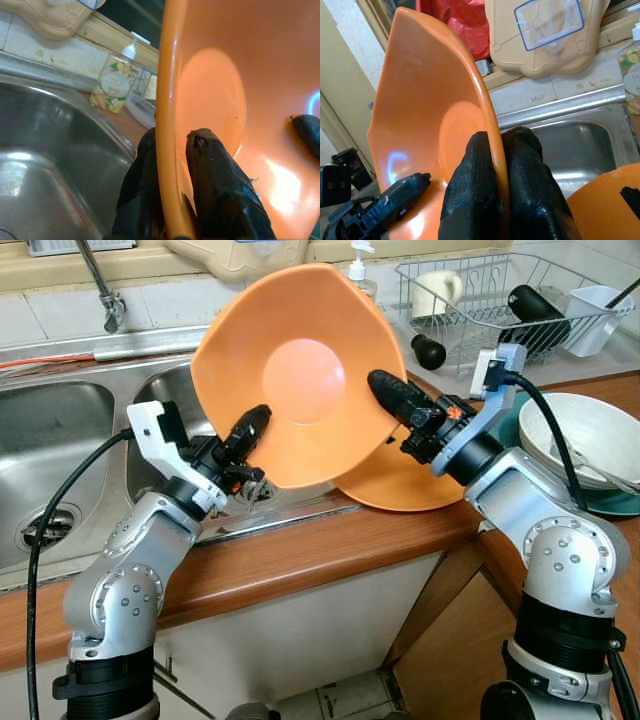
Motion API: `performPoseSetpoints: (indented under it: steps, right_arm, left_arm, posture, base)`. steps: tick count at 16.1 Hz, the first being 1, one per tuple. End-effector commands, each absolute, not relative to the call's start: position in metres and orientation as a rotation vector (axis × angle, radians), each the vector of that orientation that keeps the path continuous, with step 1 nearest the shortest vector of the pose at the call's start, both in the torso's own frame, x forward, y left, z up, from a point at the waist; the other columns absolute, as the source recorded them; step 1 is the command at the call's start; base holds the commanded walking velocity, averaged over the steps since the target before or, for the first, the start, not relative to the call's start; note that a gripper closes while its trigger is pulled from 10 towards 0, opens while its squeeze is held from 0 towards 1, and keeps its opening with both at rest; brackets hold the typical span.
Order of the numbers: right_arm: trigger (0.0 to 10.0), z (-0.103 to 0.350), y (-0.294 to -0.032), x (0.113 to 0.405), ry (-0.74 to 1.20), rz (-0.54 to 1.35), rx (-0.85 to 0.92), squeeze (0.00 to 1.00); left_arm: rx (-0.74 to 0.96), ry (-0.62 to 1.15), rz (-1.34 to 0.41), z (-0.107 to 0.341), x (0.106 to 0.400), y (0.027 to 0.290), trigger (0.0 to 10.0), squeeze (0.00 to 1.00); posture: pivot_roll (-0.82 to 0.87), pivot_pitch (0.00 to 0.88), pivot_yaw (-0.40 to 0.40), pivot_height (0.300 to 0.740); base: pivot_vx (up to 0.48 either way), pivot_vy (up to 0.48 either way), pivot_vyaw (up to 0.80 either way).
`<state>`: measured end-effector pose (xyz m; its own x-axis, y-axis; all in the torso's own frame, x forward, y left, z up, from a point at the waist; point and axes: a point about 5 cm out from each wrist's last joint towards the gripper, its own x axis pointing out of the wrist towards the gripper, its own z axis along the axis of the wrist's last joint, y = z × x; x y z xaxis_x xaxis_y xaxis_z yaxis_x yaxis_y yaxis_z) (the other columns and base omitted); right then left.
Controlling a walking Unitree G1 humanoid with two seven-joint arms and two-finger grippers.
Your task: Kitchen organization
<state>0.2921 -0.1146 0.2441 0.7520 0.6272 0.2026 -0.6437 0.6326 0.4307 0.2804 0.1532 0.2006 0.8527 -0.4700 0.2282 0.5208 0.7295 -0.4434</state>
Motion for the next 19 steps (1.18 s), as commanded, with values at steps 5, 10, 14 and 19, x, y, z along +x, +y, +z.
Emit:
performPoseSetpoints:
  steps: [5, 10, 14, 19]
  right_arm:
    - [10.0, 0.252, -0.123, 0.294, -0.093, 0.679, 0.519, 1.00]
    - [10.0, 0.255, -0.120, 0.292, -0.100, 0.688, 0.469, 0.00]
    - [10.0, 0.256, -0.118, 0.289, -0.092, 0.709, 0.420, 0.00]
    - [10.0, 0.241, -0.115, 0.282, 0.032, 0.748, 0.037, 0.00]
  left_arm:
    - [-0.518, -0.158, -0.512, 0.210, 0.282, 0.158, 0.0, 0.00]
    - [-0.603, -0.220, -0.495, 0.223, 0.287, 0.164, 0.0, 0.00]
    - [-0.603, -0.240, -0.464, 0.225, 0.292, 0.169, 0.0, 0.00]
    - [-0.383, -0.210, -0.191, 0.224, 0.318, 0.208, 0.0, 0.00]
  posture:
    - [-0.01, 0.000, 0.040, 0.740]
    - [-0.01, 0.000, 0.047, 0.740]
    - [-0.02, 0.000, 0.050, 0.740]
    - [-0.03, 0.000, 0.047, 0.740]
  base:
    - [0.000, 0.000, 0.00]
    - [0.000, 0.000, 0.00]
    - [0.000, 0.000, 0.00]
    - [0.000, 0.000, 0.00]
